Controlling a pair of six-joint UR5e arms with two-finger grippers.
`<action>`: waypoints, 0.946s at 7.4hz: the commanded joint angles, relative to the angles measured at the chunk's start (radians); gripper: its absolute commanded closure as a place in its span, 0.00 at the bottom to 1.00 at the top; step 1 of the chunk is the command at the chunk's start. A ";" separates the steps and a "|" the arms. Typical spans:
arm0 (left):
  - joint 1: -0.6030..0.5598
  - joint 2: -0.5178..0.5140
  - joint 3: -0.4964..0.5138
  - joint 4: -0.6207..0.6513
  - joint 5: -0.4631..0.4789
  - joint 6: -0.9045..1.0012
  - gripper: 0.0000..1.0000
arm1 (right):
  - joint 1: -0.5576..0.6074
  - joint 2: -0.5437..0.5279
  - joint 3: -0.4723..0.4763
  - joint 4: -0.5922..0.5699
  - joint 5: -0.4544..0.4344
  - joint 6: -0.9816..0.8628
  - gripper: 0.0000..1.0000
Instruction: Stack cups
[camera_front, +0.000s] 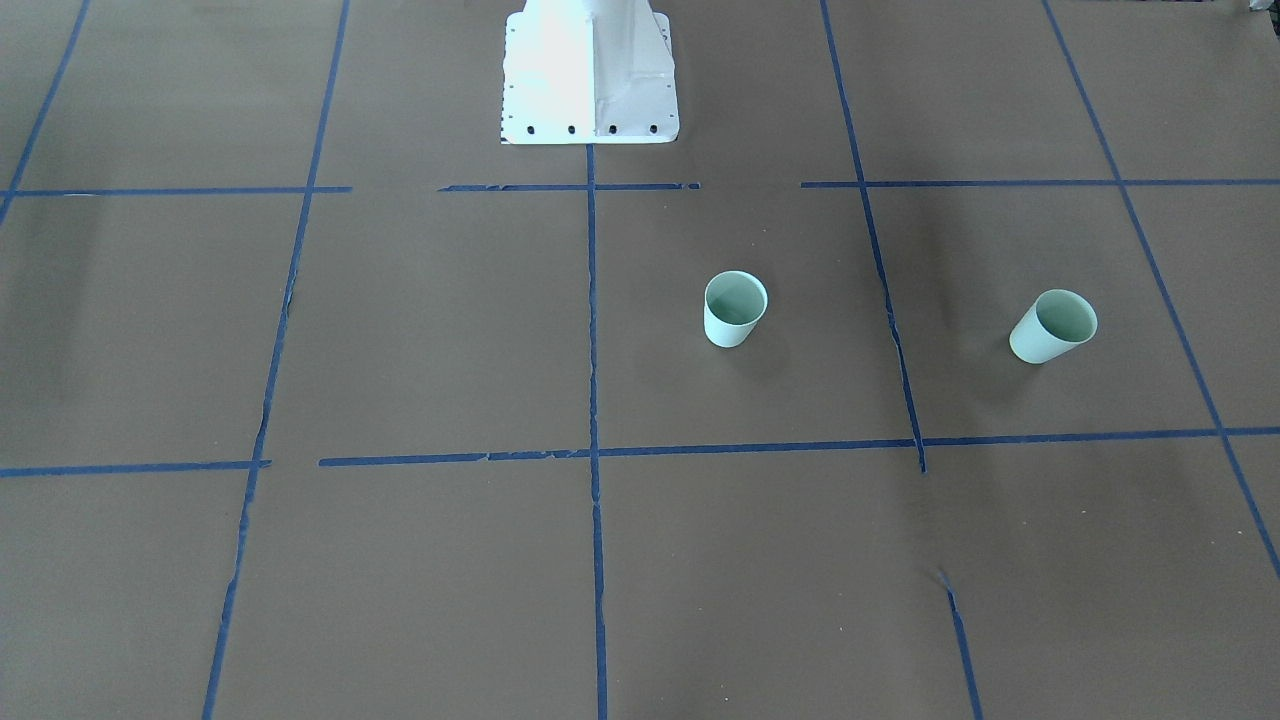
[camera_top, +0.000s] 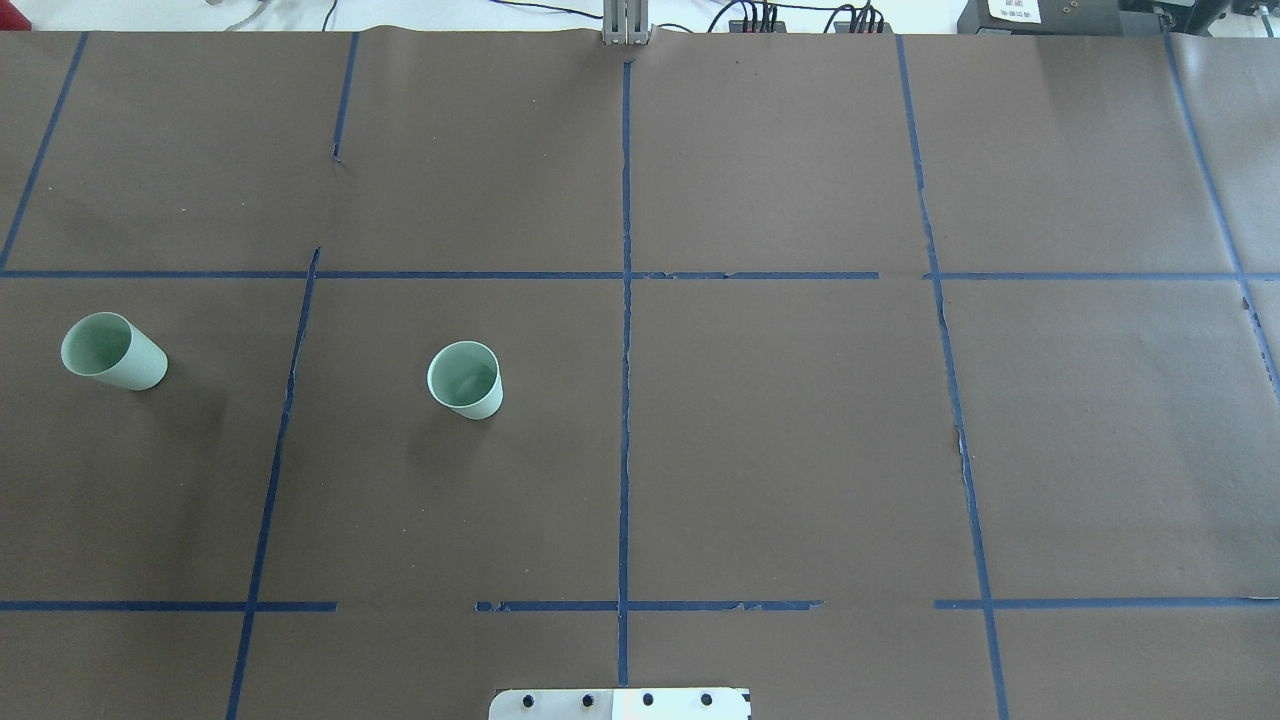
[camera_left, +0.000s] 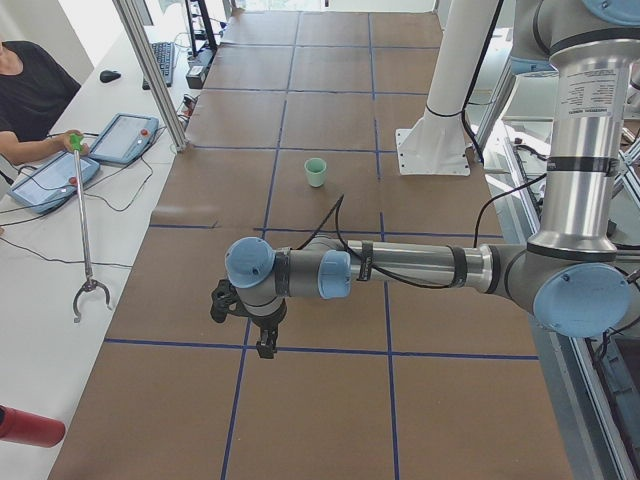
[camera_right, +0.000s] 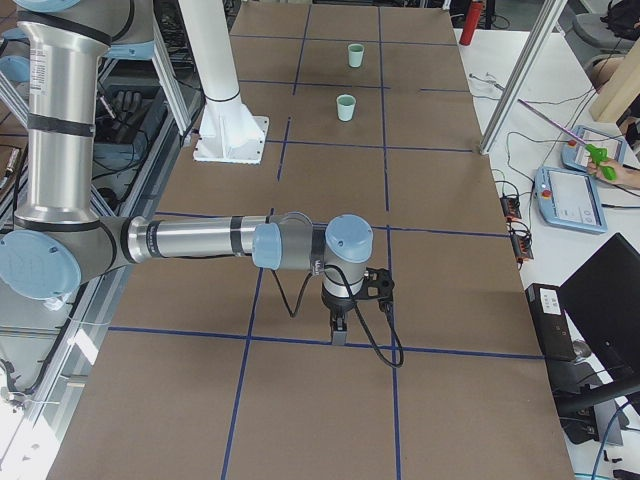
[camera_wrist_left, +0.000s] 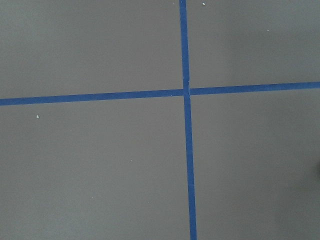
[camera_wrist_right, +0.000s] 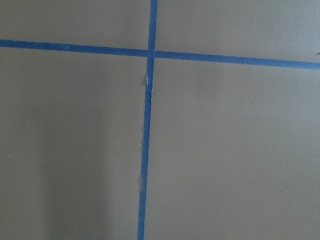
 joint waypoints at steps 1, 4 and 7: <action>0.001 -0.005 0.000 -0.003 0.001 0.005 0.00 | 0.000 0.000 -0.001 -0.001 0.000 0.000 0.00; 0.006 -0.037 -0.071 -0.011 0.011 -0.005 0.00 | 0.000 0.000 -0.001 -0.001 0.000 0.000 0.00; 0.015 -0.061 -0.050 -0.023 0.000 0.006 0.00 | 0.000 0.000 -0.001 0.001 0.000 0.000 0.00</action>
